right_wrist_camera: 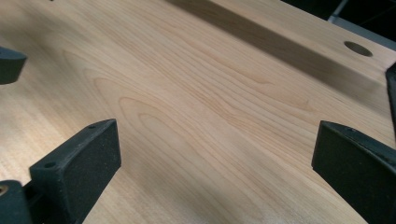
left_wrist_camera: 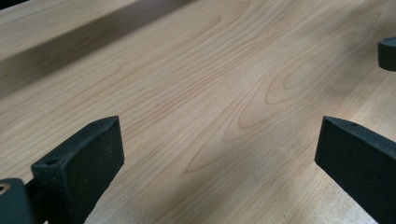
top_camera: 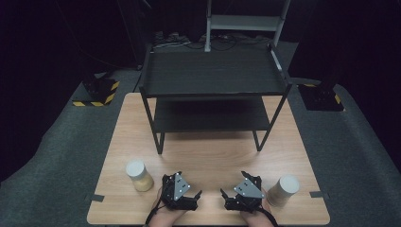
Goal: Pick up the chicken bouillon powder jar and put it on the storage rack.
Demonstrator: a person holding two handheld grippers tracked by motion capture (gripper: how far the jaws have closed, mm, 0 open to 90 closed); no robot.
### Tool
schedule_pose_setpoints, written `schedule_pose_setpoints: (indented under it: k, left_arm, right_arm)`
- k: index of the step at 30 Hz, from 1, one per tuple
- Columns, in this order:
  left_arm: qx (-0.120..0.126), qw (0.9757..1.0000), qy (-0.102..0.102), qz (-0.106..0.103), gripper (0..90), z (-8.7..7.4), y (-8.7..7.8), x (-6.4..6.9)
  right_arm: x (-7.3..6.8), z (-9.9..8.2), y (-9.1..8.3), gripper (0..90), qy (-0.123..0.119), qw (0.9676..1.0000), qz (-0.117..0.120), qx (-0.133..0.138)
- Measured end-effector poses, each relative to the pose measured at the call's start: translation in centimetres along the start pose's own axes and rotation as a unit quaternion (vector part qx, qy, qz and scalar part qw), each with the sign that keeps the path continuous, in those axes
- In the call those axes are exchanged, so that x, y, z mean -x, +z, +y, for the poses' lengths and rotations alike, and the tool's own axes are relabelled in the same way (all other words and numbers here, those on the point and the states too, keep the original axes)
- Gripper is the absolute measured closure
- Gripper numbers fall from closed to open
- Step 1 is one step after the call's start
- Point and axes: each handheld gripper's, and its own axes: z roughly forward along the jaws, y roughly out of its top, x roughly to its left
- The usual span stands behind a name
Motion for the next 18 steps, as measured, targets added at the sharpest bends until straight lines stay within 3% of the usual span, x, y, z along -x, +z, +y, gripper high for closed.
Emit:
schedule_pose_setpoints:
  k: [3,9,18]
  left_arm:
    - [0.003,1.0000,-0.007,0.001,1.2,-0.14,-0.08,-0.07]
    - [0.003,1.0000,0.006,-0.002,1.2,-0.13,-0.09,0.01]
    - [0.006,1.0000,-0.005,-0.003,1.1,-0.24,-0.11,-0.21]
  right_arm:
    - [0.07,-0.05,-0.02,0.6,0.000,1.0000,0.002,0.001]
    - [-0.03,0.13,0.06,0.6,-0.009,0.9999,0.004,-0.003]
    - [-0.16,-0.04,-0.07,0.6,-0.004,1.0000,-0.003,0.000]
